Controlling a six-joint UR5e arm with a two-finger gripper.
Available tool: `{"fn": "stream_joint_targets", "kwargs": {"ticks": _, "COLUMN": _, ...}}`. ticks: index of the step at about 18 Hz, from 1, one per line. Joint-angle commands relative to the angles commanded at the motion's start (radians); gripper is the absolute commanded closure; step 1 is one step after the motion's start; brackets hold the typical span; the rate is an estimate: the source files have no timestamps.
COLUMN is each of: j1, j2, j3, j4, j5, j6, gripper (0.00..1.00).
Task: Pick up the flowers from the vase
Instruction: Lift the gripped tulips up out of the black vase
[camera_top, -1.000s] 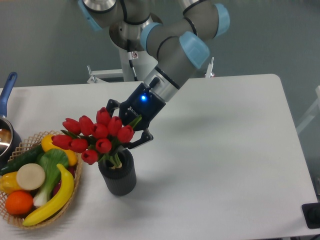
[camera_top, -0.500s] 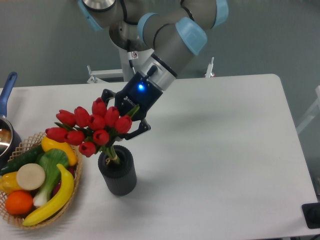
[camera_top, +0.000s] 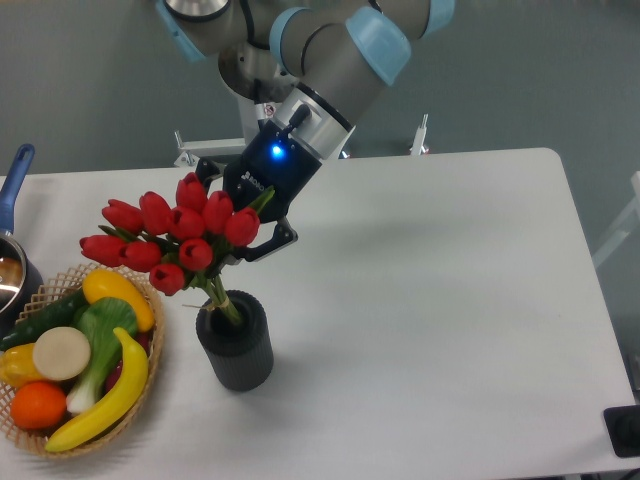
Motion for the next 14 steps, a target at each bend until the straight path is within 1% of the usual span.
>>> {"fn": "stream_joint_targets", "kwargs": {"ticks": 2, "j1": -0.002, "j2": 0.0, "j3": 0.008, "j4": 0.0, "j5": 0.0, "j6": -0.024, "gripper": 0.61}}
{"fn": "stream_joint_targets", "kwargs": {"ticks": 5, "j1": -0.003, "j2": -0.002, "j3": 0.032, "j4": 0.0, "j5": 0.0, "j6": -0.071, "gripper": 0.61}}
{"fn": "stream_joint_targets", "kwargs": {"ticks": 12, "j1": 0.0, "j2": -0.002, "j3": 0.043, "j4": 0.0, "j5": -0.014, "j6": -0.078, "gripper": 0.6}}
{"fn": "stream_joint_targets", "kwargs": {"ticks": 14, "j1": 0.011, "j2": -0.002, "j3": 0.055, "j4": 0.002, "j5": -0.023, "j6": -0.104, "gripper": 0.6}}
